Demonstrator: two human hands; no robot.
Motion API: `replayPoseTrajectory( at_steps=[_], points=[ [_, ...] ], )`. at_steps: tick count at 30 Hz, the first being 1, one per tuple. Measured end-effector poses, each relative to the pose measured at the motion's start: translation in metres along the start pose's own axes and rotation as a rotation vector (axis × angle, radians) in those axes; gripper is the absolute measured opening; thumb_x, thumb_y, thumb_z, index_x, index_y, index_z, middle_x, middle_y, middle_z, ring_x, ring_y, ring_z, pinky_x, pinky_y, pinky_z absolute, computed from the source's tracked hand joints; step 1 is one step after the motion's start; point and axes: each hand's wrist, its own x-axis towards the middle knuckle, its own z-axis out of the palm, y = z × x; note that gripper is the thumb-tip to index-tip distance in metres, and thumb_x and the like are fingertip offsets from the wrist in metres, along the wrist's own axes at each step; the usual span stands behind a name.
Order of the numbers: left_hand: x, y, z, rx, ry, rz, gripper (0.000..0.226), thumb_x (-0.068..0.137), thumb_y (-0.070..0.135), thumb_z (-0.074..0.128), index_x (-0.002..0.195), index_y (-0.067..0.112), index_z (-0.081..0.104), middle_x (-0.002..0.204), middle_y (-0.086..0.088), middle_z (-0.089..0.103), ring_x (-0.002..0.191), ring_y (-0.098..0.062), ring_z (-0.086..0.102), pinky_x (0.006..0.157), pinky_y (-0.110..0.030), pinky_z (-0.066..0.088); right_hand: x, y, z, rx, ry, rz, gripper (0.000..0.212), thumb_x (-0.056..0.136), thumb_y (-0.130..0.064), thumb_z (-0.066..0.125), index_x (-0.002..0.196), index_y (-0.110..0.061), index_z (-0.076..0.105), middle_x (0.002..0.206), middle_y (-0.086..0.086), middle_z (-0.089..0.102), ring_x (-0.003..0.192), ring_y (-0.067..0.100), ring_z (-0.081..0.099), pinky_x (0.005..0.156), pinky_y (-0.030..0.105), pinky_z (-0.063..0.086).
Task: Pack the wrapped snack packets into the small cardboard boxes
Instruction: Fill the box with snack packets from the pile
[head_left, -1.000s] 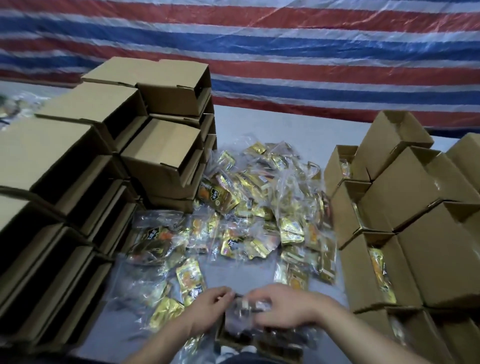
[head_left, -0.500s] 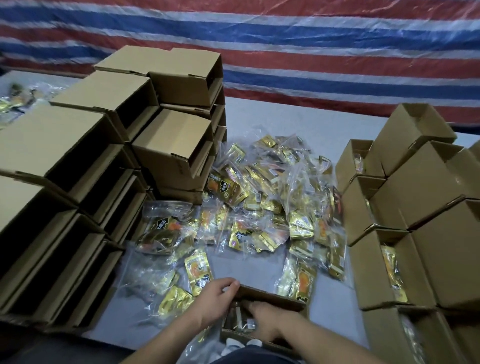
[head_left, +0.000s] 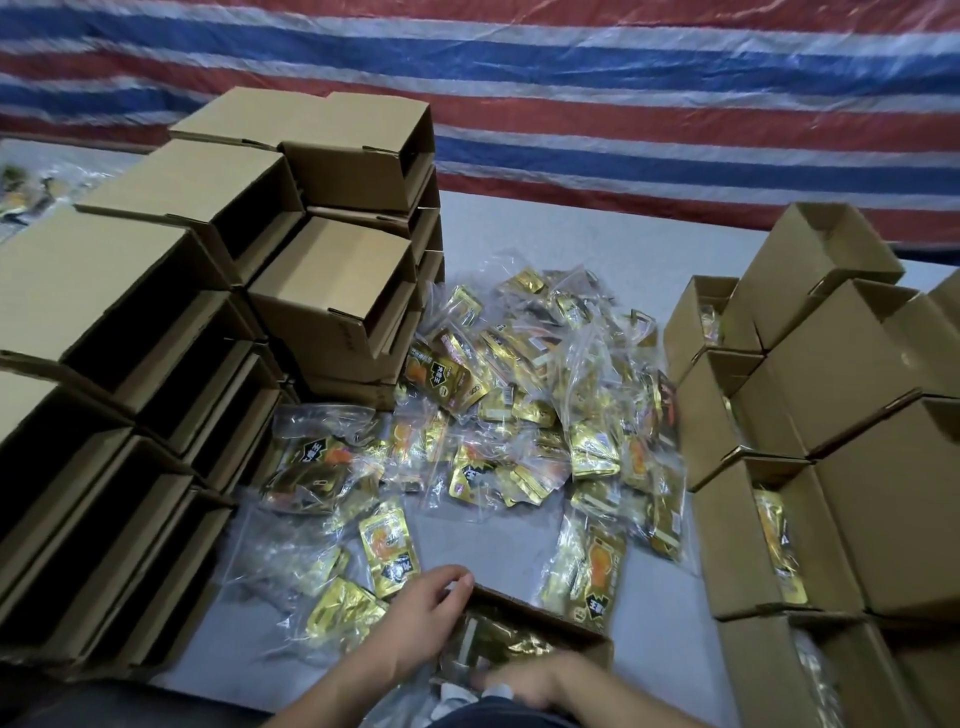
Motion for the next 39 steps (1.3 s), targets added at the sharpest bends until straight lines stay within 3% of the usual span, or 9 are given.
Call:
replayPoseTrajectory(
  at_steps=[4,9,16,21,26,29,32,35,39],
  points=[
    [-0.001,0.000,0.000,-0.038,0.042,-0.015,0.022,0.101,0.037,0.050,0.091,0.031,0.069,0.078,0.004,0.069,0.067,-0.003,0.062,0.063,-0.019,0.047,-0.011,0.002,-0.003,-0.154,0.258,0.098,0.067,0.096,-0.061,0.033,0.140,-0.014,0.053,0.150,0.009,0.047,0.135,0.022,0.046,0.106,0.031,0.035],
    [0.005,0.006,0.005,-0.043,0.042,-0.022,0.027,0.101,0.038,0.050,0.083,0.029,0.068,0.063,0.006,0.062,0.054,-0.003,0.053,0.054,-0.022,0.039,-0.033,0.000,-0.020,-0.145,0.380,0.015,0.039,0.102,-0.040,0.037,0.076,-0.020,0.058,0.085,0.002,0.062,0.089,0.020,0.055,0.064,0.027,0.038],
    [0.009,0.011,0.012,0.107,0.008,0.046,0.027,0.101,0.039,0.048,0.080,0.032,0.062,0.077,0.010,0.065,0.077,-0.002,0.060,0.075,-0.026,0.048,-0.011,0.009,-0.008,-0.244,0.253,0.021,0.055,0.101,-0.048,0.035,0.144,-0.015,0.048,0.150,0.011,0.046,0.137,0.028,0.043,0.115,0.041,0.031],
    [0.004,0.014,0.009,0.092,-0.020,0.038,0.023,0.102,0.035,0.047,0.089,0.030,0.065,0.085,0.011,0.067,0.082,0.001,0.060,0.074,-0.018,0.045,-0.034,0.012,-0.011,-0.071,0.382,-0.003,0.043,0.101,-0.042,0.038,0.124,-0.015,0.062,0.135,0.011,0.059,0.121,0.024,0.055,0.089,0.026,0.036],
    [0.016,0.032,0.003,0.100,-0.101,-0.087,0.030,0.105,0.032,0.034,0.095,0.021,0.061,0.096,0.001,0.065,0.092,-0.008,0.059,0.085,-0.023,0.044,-0.103,0.024,-0.034,0.024,0.370,-0.176,0.035,0.103,-0.048,0.041,0.110,-0.022,0.063,0.107,-0.004,0.063,0.099,0.011,0.058,0.086,0.023,0.044],
    [0.049,0.066,0.010,0.243,-0.105,-0.058,0.034,0.104,0.039,0.035,0.093,0.017,0.057,0.089,-0.001,0.064,0.084,-0.014,0.060,0.081,-0.030,0.047,-0.138,0.039,-0.057,0.308,0.562,-0.225,0.027,0.105,-0.041,0.043,0.119,-0.029,0.063,0.114,-0.008,0.068,0.097,-0.001,0.064,0.088,0.016,0.049],
    [0.087,0.102,0.039,0.434,-0.214,-0.060,0.040,0.103,0.044,0.039,0.116,0.011,0.059,0.112,-0.010,0.066,0.100,-0.023,0.061,0.090,-0.033,0.049,-0.142,0.061,-0.085,0.438,0.827,-0.205,0.018,0.104,-0.039,0.045,0.108,-0.034,0.062,0.113,-0.010,0.066,0.106,0.007,0.062,0.097,0.031,0.050],
    [0.113,0.123,0.079,0.621,-0.347,-0.161,0.065,0.100,0.053,0.042,0.139,0.001,0.048,0.142,-0.019,0.052,0.128,-0.032,0.051,0.101,-0.033,0.042,-0.134,0.077,-0.103,0.579,0.976,-0.181,0.019,0.102,-0.041,0.046,0.111,-0.032,0.059,0.111,-0.014,0.062,0.101,0.000,0.056,0.081,0.023,0.046],
    [0.132,0.123,0.120,0.712,-0.447,-0.267,0.065,0.096,0.057,0.048,0.126,0.001,0.062,0.131,-0.017,0.062,0.121,-0.030,0.058,0.101,-0.032,0.045,-0.122,0.093,-0.100,0.712,1.039,-0.110,0.015,0.100,-0.043,0.045,0.096,-0.034,0.057,0.095,-0.024,0.053,0.088,-0.008,0.047,0.068,0.020,0.036]
  ],
)
